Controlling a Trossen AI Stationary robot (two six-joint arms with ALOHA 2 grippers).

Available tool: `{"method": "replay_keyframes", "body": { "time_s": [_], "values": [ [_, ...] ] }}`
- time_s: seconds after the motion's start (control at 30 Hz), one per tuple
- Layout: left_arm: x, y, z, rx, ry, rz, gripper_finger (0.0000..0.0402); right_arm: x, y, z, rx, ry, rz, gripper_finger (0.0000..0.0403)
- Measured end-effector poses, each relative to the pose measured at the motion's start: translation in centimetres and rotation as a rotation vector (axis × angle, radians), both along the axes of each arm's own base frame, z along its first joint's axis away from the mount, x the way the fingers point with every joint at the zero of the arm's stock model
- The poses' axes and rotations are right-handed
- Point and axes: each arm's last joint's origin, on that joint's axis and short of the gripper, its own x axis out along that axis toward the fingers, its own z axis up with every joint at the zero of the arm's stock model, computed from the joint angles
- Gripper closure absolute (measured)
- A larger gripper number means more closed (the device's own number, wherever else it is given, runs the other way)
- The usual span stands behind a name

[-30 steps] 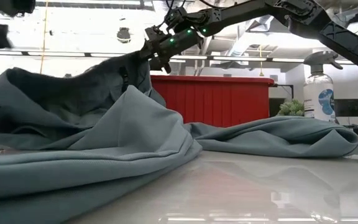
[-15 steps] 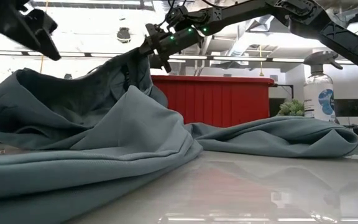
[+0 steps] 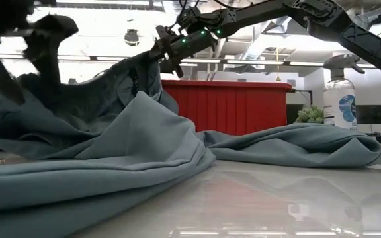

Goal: Fold Laundry from Bin
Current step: Fold the blue pants in the red bin

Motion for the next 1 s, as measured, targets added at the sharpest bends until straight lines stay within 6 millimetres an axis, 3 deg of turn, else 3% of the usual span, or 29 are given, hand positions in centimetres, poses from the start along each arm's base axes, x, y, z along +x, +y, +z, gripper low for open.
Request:
{"method": "replay_keyframes", "body": {
  "time_s": [0.13, 0.23, 0.47, 0.77, 1.0],
  "values": [
    [0.0, 0.4, -1.4, 0.063, 0.058, 0.104, 0.0183, 0.0, 0.0, 0.0, 0.0, 0.0, 0.0, 0.0132],
    [0.0, 0.7, -1.5, 0.066, 0.061, 0.161, 0.0224, 0.0, 0.0, 0.0, 0.0, 0.0, 0.0, 0.0132],
    [-1.4, 1.4, 0.5, -0.056, -0.005, 0.334, 0.0387, -0.1, 0.0, -0.2, 0.012, 0.016, -0.002, 0.0132],
    [-7.6, 4.2, 5.2, -0.23, -0.239, 0.781, 0.04, -1.5, -1.8, -0.5, 0.202, 0.052, -0.045, 0.0132],
    [-11.2, 5.9, 3.3, -0.365, -0.214, 1.099, 0.0401, -2.6, -2.3, 0.5, 0.34, 0.02, 0.029, 0.0132]
  ]
}}
